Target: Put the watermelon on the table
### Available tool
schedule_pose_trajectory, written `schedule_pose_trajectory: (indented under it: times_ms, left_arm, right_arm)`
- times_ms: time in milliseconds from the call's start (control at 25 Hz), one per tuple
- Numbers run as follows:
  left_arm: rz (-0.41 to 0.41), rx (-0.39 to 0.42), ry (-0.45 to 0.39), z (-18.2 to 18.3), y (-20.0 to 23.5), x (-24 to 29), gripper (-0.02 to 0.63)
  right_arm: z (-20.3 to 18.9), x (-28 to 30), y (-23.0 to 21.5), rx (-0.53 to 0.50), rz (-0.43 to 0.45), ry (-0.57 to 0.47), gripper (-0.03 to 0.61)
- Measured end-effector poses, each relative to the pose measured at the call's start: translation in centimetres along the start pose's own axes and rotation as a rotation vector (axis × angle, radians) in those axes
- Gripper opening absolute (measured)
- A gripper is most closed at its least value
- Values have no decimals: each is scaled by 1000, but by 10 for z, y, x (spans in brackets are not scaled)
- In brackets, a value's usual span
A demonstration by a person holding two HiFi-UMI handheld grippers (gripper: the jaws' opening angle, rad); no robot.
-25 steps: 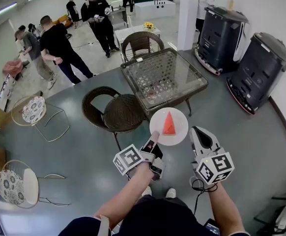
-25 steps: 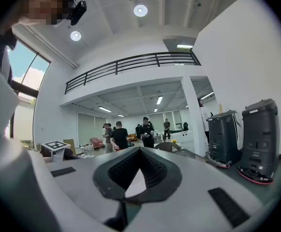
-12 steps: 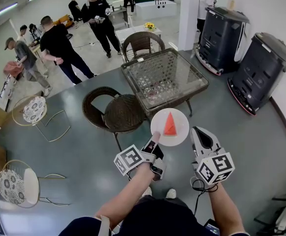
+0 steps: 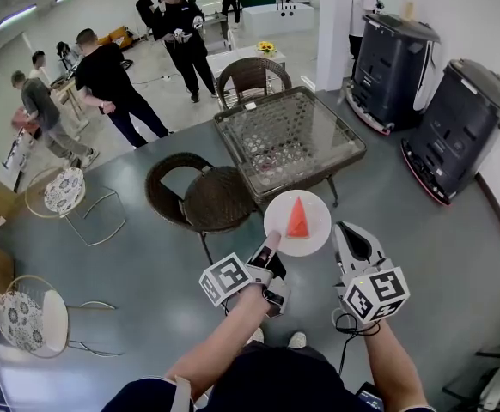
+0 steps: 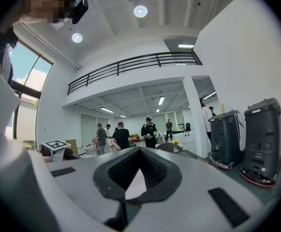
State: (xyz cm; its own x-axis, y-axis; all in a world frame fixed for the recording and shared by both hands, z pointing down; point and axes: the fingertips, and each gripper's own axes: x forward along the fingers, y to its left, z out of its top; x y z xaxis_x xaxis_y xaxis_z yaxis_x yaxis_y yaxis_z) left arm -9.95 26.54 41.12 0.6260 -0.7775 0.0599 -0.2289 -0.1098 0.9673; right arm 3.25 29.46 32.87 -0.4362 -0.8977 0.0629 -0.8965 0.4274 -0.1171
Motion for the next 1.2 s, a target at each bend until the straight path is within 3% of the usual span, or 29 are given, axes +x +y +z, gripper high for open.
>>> schedule_pose_trajectory:
  times_ms: [640, 920, 1200]
  left_arm:
    - [21, 1, -54, -33, 0, 37, 12]
    - [13, -2, -48, -18, 7, 78, 12]
    - [2, -19, -28, 21, 25, 131, 12]
  right_arm:
    - [0, -2, -55, -17, 68, -3, 0]
    - [2, 28, -81, -30, 68, -13, 0]
    - [-4, 88, -109, -36, 46, 8, 0]
